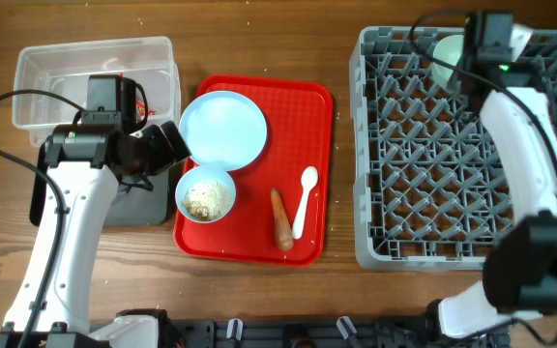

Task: Sort waste into correct bins and load items into the dishwasher rack
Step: 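Carry the mint bowl into the rack's back corner and release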

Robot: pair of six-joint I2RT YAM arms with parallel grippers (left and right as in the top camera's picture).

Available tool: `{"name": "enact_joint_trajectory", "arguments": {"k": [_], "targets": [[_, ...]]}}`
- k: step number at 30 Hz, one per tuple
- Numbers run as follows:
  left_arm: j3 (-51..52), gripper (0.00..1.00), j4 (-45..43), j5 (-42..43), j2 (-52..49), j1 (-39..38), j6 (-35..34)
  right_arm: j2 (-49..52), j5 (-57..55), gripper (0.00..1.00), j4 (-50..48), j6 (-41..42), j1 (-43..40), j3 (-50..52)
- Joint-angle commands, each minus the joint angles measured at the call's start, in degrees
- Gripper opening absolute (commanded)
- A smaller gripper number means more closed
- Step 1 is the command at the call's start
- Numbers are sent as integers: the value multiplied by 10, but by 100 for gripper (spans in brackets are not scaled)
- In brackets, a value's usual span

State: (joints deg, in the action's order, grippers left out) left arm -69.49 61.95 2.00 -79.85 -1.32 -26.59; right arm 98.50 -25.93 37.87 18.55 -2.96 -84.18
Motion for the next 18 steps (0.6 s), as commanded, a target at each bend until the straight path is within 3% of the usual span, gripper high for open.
{"name": "enact_joint_trajectory", "arguments": {"k": [1,15,18], "targets": [[-3,100,0,5,6,3,7,-13,122,55,-42,-10,-27,-15],[-3,100,-11,16,6,3,4,115,205,50,-116,12,-94,-15],[-3,100,-10,16,6,3,5,139,205,44,-113,15,-95,-15]]}}
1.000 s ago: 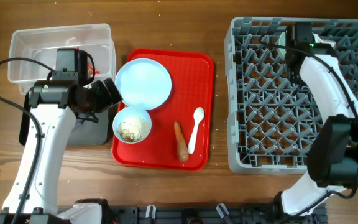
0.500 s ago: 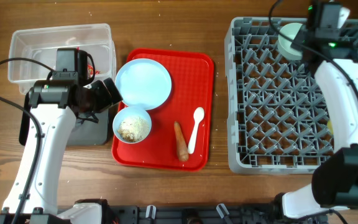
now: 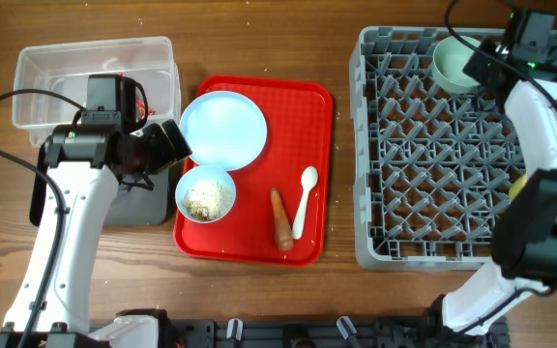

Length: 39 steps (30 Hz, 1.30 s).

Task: Sort waste into correct bins and load items into the dishwasher rack

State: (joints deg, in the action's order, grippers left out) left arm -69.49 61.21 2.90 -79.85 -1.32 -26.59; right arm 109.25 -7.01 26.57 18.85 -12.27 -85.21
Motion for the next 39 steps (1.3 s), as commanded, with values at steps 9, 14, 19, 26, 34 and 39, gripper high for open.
{"name": "enact_joint_trajectory", "arguments": {"k": [9,14,19,26,34,39], "targets": [[-3,100,-3,7,6,3,5,-31,-77,4,8,6,-21,-5],[-3,100,-3,7,6,3,5,-99,-248,4,-18,-66,-44,-5],[-3,100,-7,7,6,3,5,-102,-579,4,-49,-111,-46,-4],[-3,100,-7,7,6,3,5,-30,-702,4,-159,-269,-50,-4],[-3,100,-8,7,6,3,5,74,-723,4,-155,-288,-39,2],[-3,100,-8,7,6,3,5,103,-698,4,-148,-276,0,4]]}}
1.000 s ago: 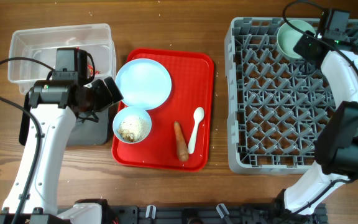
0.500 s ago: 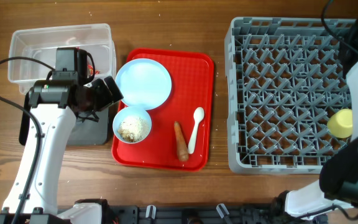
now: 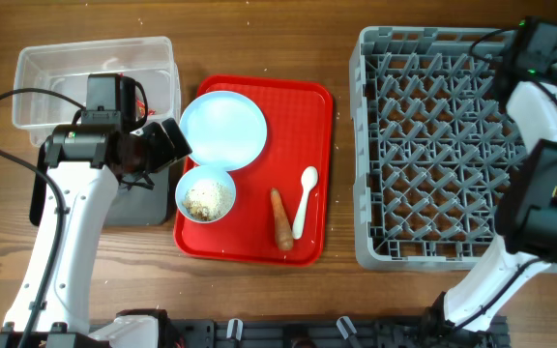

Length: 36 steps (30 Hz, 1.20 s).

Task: Sort waste into correct bins and load items into the dishwasher rack

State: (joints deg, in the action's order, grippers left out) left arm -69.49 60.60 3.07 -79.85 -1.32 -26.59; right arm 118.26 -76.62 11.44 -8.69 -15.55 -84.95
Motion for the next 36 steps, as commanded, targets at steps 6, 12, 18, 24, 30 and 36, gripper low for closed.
{"name": "enact_joint_trajectory", "arguments": {"k": [6,12,18,24,30,36], "targets": [[-3,100,-2,5,6,3,5,14,91,8,64,-1,91,1],[-3,100,-2,5,6,3,5,14,152,22,170,28,125,1],[-3,100,-2,5,6,3,5,9,198,43,257,94,129,1],[-3,100,-4,5,6,3,5,-52,330,48,285,108,129,0],[-3,100,-5,5,6,3,5,-188,614,77,282,80,138,-2],[-3,100,-20,5,6,3,5,-250,952,77,300,74,152,-2]]}}
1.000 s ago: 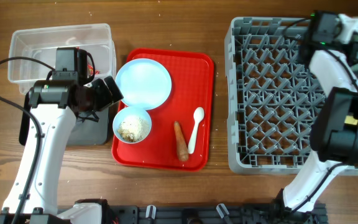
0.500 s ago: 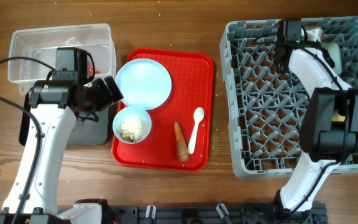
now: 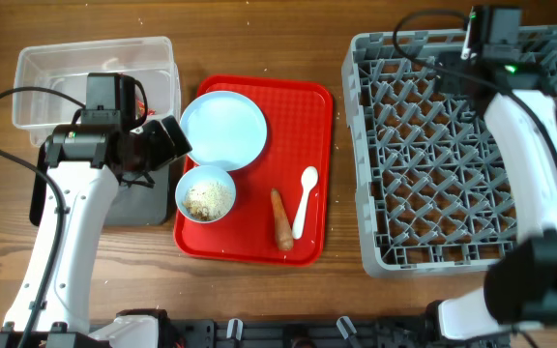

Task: Sort waste into correct bins and load items into the dishwasher rack

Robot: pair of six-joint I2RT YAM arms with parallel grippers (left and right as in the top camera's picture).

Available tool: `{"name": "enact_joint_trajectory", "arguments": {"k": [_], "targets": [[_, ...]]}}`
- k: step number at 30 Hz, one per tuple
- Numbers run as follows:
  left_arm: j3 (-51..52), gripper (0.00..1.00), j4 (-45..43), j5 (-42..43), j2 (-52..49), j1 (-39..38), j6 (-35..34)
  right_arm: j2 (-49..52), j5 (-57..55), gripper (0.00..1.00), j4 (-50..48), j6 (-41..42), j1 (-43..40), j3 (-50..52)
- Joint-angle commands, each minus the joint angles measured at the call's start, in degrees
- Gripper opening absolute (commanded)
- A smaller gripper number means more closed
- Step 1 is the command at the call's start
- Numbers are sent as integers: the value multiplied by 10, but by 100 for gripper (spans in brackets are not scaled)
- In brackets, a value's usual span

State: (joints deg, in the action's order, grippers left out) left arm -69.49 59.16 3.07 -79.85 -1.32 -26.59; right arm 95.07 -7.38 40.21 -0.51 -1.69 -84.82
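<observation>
A red tray holds a pale blue plate, a small blue bowl of food scraps, a brown carrot-like piece and a white spoon. The grey dishwasher rack sits at the right, slightly askew, and nothing shows in it. My left gripper hovers at the plate's left edge, looking open and holding nothing. My right gripper is over the rack's far left corner, with its fingers hidden beneath the wrist. No green bowl shows.
A clear plastic bin stands at the far left. A dark grey bin lies partly under my left arm. The right arm's white links cross over the rack's right side.
My right wrist has moved from the rack's far right corner to its far middle-left. The rack now sits rotated slightly. The left arm and the tray items are unchanged.
A green bowl sat in the rack's far left corner with my right wrist just beside it, then with the wrist further right. At the last earlier moment the bowl no longer showed, and the wrist was at the far right corner. Now the wrist is back left and the rack sits skewed.
</observation>
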Motion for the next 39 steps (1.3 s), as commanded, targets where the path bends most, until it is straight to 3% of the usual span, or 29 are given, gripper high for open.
{"name": "enact_joint_trajectory", "arguments": {"k": [1,10,13,21,28,33,38,39], "targets": [[-3,100,-5,10,6,3,5,-19,293,76,27,-8,26,-3],[3,100,-3,24,2,-41,5,-3,293,79,73,-6,160,0],[3,100,-3,24,-16,-79,4,10,243,79,73,38,188,0],[3,100,-7,24,-116,-171,-32,30,180,79,94,94,197,0],[3,97,-31,24,-214,-221,-41,30,170,79,104,96,197,0],[3,76,-59,24,-267,-241,-41,30,170,79,105,95,197,0],[3,24,-64,11,-277,-243,-41,30,170,79,114,95,197,0],[3,18,-64,9,-277,-243,-41,30,170,79,117,95,197,0]]}}
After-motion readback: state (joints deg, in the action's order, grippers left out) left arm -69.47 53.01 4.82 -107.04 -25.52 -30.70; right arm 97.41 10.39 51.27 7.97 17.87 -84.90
